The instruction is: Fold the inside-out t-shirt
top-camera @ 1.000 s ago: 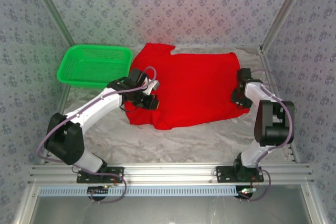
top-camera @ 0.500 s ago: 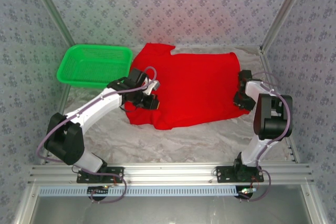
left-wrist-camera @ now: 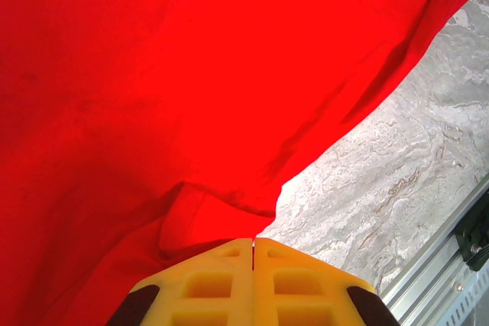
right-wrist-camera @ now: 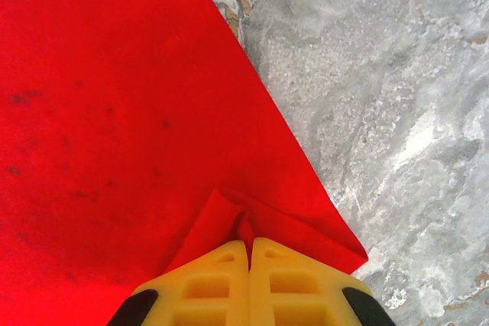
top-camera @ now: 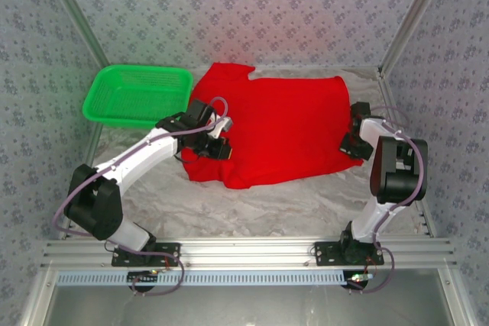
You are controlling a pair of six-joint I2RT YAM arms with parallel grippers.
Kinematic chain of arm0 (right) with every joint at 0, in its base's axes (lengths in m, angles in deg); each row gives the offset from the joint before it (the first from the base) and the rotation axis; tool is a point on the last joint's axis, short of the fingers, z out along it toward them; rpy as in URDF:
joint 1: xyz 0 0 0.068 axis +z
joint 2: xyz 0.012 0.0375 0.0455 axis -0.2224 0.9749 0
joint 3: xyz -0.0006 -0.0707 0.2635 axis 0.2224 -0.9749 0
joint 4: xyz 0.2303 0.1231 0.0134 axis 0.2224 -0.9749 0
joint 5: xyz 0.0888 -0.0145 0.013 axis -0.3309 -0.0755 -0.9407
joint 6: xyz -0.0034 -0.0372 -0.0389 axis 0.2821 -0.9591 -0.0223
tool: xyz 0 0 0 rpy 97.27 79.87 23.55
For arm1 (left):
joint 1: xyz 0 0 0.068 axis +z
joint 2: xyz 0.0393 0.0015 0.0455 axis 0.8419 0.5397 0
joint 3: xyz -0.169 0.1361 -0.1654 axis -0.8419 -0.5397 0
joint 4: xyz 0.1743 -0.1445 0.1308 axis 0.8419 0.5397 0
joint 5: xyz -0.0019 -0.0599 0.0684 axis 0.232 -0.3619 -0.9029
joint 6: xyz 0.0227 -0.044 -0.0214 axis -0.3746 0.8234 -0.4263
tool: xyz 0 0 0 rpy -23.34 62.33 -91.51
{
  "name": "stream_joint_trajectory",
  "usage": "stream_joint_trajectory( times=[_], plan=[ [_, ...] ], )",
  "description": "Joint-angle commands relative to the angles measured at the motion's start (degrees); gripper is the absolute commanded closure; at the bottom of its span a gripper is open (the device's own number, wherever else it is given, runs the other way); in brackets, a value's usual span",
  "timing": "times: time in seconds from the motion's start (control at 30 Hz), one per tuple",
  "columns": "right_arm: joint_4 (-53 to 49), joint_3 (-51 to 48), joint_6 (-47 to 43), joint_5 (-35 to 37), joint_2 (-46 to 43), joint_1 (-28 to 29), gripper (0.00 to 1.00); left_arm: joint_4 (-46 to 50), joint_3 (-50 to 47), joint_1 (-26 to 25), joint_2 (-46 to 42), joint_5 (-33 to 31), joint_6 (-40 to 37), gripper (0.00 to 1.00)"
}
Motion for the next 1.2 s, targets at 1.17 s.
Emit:
stream_joint_trajectory(
  times=[1.17],
  plan=[
    [1.70, -0.25, 0.33, -4.89, -15.74, -3.48, 1.00, -12.68, -4.37, 14.00, -17.26, -6.87, 8.07, 1.00]
  ],
)
